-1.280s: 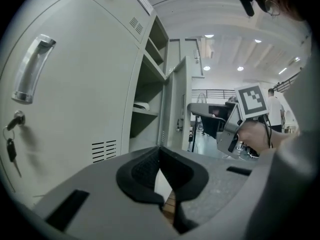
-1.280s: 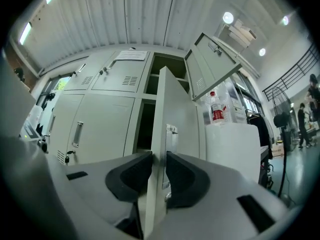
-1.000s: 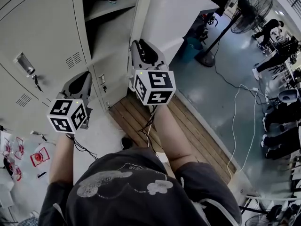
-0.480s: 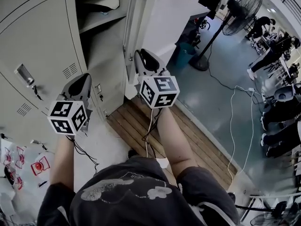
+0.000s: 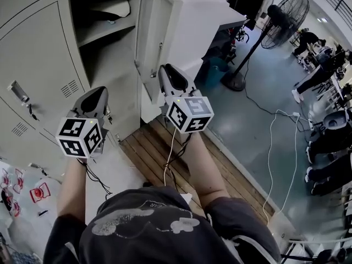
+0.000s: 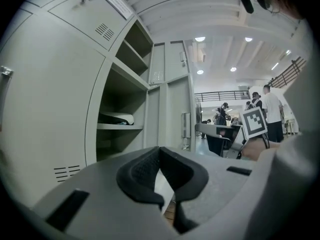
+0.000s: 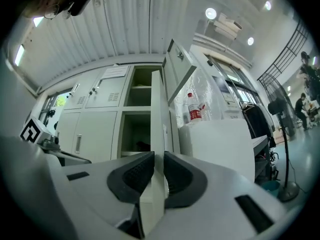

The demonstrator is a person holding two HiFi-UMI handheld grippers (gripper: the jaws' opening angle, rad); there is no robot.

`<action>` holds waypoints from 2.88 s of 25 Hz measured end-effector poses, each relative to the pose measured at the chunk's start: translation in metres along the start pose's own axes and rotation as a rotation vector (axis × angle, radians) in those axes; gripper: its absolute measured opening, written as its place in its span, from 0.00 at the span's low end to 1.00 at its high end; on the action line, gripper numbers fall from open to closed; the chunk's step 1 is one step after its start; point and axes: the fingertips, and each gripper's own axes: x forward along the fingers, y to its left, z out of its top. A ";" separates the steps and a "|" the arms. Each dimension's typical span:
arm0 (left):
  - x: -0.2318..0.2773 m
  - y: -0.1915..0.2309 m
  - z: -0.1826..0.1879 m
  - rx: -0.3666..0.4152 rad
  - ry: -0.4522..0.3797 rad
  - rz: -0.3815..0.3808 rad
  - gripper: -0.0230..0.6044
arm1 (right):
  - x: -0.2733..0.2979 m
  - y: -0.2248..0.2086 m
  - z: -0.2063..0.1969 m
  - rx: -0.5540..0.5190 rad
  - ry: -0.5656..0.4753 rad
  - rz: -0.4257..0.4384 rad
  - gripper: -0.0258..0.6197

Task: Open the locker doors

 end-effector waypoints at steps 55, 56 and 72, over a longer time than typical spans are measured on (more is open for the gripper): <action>-0.050 0.038 -0.041 -0.088 0.051 0.151 0.05 | 0.006 0.025 -0.022 0.104 0.025 0.089 0.49; -0.060 0.047 -0.044 -0.093 0.052 0.164 0.05 | 0.010 0.037 -0.027 0.106 0.033 0.101 0.50; -0.224 0.170 -0.040 -0.123 0.000 0.395 0.05 | 0.067 0.252 -0.056 0.105 0.105 0.333 0.53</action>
